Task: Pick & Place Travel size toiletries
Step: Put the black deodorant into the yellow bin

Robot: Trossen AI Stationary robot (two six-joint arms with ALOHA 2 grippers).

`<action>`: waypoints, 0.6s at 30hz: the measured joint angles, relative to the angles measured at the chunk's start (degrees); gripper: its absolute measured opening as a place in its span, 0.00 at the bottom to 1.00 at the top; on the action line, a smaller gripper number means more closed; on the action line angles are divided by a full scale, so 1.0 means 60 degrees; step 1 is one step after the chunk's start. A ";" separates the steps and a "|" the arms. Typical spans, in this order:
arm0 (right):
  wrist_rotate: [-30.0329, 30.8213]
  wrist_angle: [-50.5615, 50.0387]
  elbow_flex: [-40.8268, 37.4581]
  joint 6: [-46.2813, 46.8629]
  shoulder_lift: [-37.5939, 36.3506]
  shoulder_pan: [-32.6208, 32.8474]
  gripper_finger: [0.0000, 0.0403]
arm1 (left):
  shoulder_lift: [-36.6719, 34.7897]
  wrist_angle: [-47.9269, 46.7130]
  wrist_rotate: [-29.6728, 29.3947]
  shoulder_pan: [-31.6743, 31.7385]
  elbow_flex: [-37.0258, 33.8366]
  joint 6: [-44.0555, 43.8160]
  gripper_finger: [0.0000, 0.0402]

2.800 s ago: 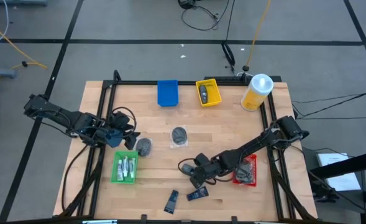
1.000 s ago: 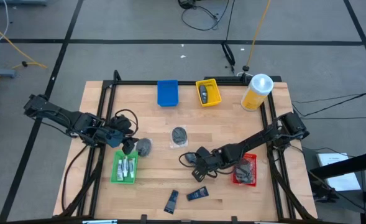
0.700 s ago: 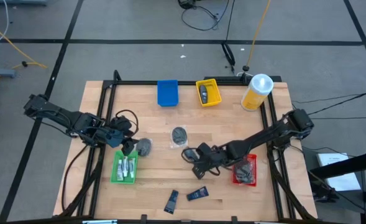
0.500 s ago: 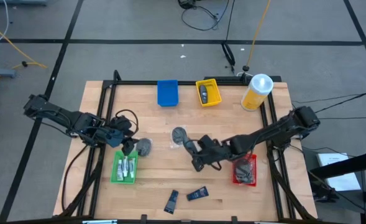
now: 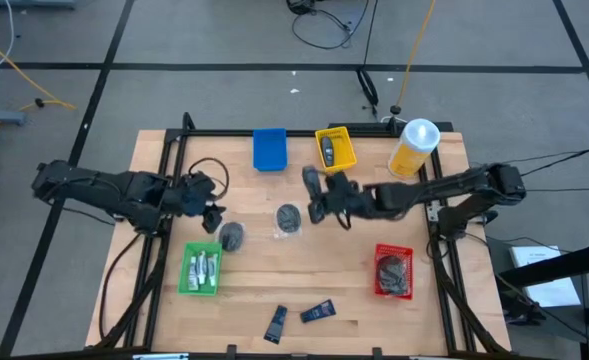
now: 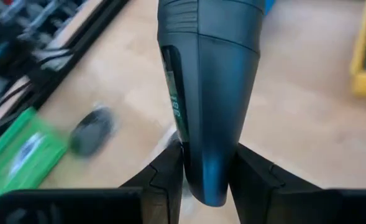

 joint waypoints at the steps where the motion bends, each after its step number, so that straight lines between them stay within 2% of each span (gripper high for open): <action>1: -0.0016 -0.0029 0.0000 -0.0115 0.0004 -0.0263 0.23 | 0.0004 0.0028 0.0031 0.0237 0.0000 0.0194 0.59; 9: -0.0038 -0.0025 0.0000 -0.0663 0.0000 -0.2293 0.23 | 0.0000 0.0329 0.0128 0.2198 0.0000 0.1877 0.59; 18: -0.1035 -0.0283 0.0004 -0.1129 0.0223 -0.4256 0.24 | 0.0004 0.2031 0.1300 0.4116 0.0000 0.4111 0.59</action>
